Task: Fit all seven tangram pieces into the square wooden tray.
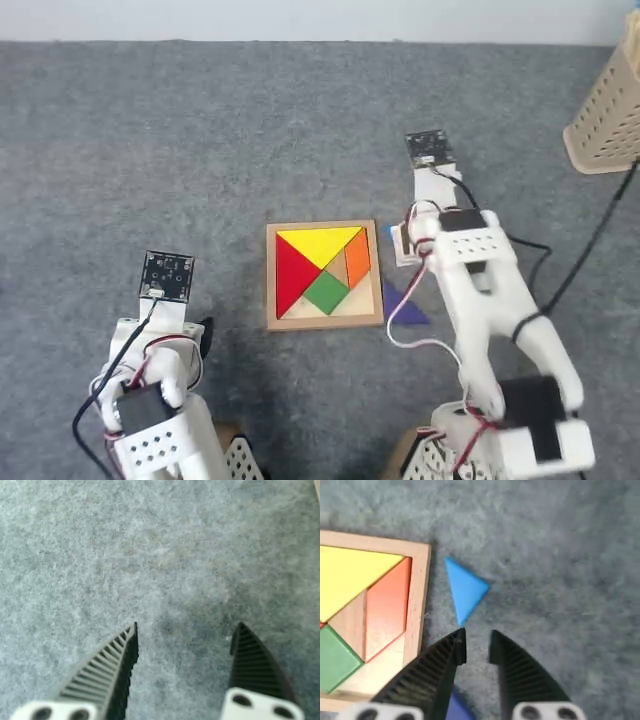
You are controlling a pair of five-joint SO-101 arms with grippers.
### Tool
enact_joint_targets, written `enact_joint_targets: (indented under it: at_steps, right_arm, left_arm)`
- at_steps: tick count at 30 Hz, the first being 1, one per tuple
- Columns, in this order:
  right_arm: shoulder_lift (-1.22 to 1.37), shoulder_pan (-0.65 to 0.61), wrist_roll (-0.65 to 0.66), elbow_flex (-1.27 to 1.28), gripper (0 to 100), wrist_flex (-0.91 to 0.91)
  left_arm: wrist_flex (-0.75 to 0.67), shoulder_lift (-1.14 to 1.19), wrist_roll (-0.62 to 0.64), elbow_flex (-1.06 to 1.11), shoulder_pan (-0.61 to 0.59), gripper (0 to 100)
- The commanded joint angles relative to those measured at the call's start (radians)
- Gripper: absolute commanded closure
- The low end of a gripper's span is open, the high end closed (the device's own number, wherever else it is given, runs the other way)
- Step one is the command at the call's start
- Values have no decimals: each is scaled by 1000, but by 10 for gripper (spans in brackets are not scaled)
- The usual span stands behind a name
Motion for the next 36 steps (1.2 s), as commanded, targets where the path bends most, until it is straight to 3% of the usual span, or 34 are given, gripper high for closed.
enact_joint_targets:
  at_steps: [1,5,10,17,26,32,36]
  right_arm:
    - [54,13,-12,-97,841,-18]
    - [134,-10,9,-195,836,-22]
    - [251,-51,199,-305,835,-1]
    - [371,-56,318,-361,835,-8]
    - [421,-54,321,-361,841,-21]
    - [415,-48,319,-354,943,-19]
    - [403,-47,318,-354,957,-16]
  left_arm:
    - [3,-15,-9,-8,-5,720]
    - [3,-15,-9,-8,-5,720]
    - [3,-15,-9,-8,-5,720]
    - [3,-15,-9,-8,-5,720]
    - [3,-15,-9,-8,-5,720]
    - [3,-15,-9,-8,-5,720]
    - [3,-15,-9,-8,-5,720]
